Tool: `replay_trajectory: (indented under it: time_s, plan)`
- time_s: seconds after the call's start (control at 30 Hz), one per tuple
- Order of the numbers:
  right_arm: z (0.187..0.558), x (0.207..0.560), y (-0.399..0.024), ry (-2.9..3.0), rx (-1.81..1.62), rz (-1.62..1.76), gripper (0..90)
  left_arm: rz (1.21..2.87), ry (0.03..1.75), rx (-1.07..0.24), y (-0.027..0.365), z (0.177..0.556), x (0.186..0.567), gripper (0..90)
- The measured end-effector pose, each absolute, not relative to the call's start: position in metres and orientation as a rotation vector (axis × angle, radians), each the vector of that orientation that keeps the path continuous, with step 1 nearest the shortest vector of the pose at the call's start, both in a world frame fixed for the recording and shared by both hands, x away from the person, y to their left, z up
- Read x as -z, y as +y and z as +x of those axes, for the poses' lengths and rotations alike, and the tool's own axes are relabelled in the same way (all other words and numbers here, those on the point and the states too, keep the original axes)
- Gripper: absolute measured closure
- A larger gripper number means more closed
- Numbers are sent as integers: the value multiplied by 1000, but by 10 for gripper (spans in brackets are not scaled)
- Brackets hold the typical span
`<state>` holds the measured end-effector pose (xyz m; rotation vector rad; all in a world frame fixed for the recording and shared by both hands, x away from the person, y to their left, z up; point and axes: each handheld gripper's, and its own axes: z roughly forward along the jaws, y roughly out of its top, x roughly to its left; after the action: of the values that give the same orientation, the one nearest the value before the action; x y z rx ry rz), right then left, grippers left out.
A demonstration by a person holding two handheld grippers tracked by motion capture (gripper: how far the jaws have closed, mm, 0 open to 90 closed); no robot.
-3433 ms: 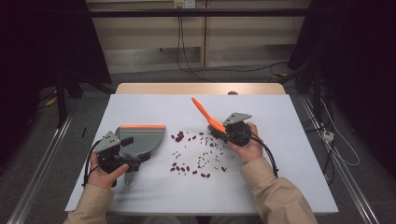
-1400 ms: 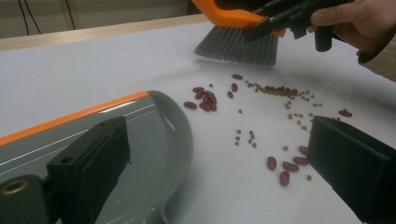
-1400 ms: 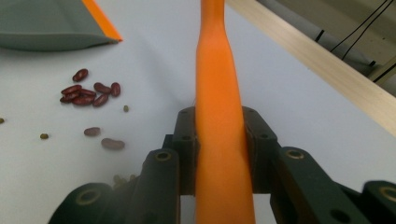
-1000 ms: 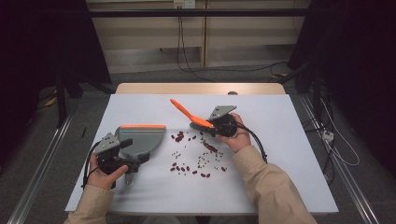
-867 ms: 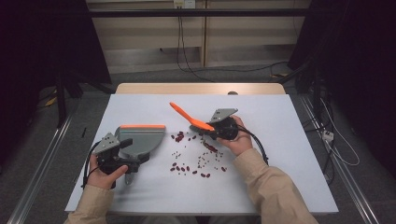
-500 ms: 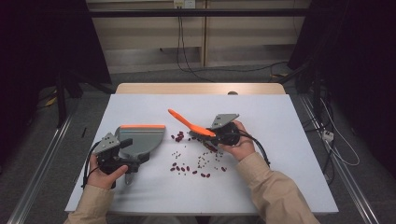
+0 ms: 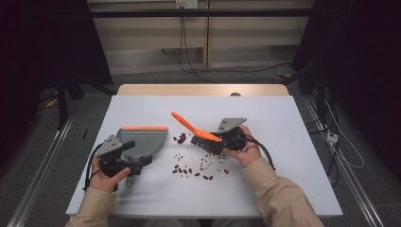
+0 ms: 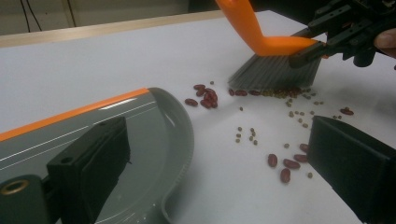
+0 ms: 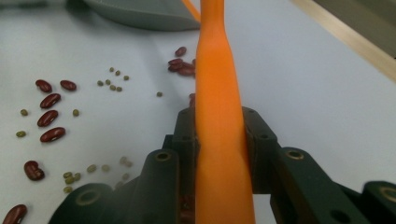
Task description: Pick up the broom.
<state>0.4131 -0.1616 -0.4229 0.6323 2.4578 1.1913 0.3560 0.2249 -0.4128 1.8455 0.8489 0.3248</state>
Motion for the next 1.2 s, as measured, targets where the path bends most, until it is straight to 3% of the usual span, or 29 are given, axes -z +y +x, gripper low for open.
replay_trajectory:
  time_s: [0.27,0.73,1.2]
  plan:
    - [439,415,-168,2395,-1261,685,710,1844,850,-318,224,357,414,58]
    - [489,425,-129,2415,-1219,573,710,1834,878,-319,229,357,415,58]
    - [480,431,-110,2504,-1169,460,709,1837,890,-331,233,353,416,58]
